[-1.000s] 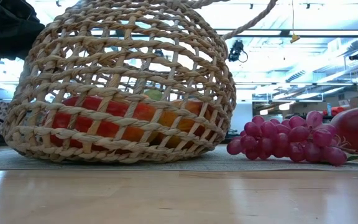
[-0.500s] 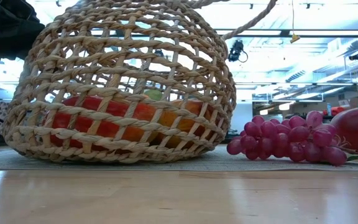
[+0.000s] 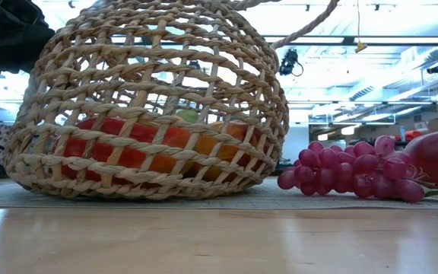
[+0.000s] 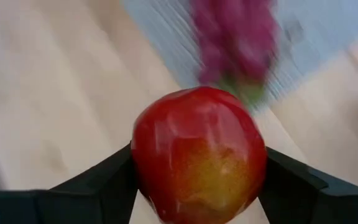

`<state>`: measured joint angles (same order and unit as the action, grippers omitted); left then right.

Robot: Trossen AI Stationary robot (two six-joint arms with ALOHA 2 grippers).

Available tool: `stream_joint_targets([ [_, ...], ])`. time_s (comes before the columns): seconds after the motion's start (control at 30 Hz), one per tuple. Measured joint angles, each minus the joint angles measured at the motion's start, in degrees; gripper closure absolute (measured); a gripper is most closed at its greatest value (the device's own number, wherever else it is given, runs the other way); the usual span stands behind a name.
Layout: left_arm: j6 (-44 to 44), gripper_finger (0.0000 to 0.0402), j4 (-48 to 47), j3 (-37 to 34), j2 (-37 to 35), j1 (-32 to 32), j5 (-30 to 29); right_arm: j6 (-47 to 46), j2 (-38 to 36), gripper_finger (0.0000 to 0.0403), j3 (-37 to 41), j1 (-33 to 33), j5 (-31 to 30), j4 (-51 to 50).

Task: Build produce basket
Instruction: Put the left red apple into the basket

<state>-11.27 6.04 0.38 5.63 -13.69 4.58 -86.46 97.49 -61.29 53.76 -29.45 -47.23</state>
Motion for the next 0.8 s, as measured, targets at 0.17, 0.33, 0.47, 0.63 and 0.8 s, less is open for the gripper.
stream_joint_targets([
  [0.17,0.0,0.0368,0.0,0.0,0.0,0.0,0.0,12.5,0.0,0.0128,-7.8,0.0,-9.3,0.3],
  [0.33,0.0,0.0367,0.0,0.0,0.0,0.0,0.0,30.9,0.0,0.0125,-14.5,0.0,-20.6,3.6],
  [0.47,0.0,0.0372,0.0,0.0,0.0,0.0,0.0,46.1,0.0,0.0125,-18.1,0.0,-31.5,7.0],
  [0.63,0.0,0.0371,0.0,0.0,0.0,0.0,0.0,67.5,-0.1,0.0124,-20.5,-1.5,-44.5,13.0],
  [0.8,0.0,0.0366,0.0,0.0,0.0,0.0,0.0,87.9,-0.1,0.0124,-21.2,-5.6,-49.1,23.9],
])
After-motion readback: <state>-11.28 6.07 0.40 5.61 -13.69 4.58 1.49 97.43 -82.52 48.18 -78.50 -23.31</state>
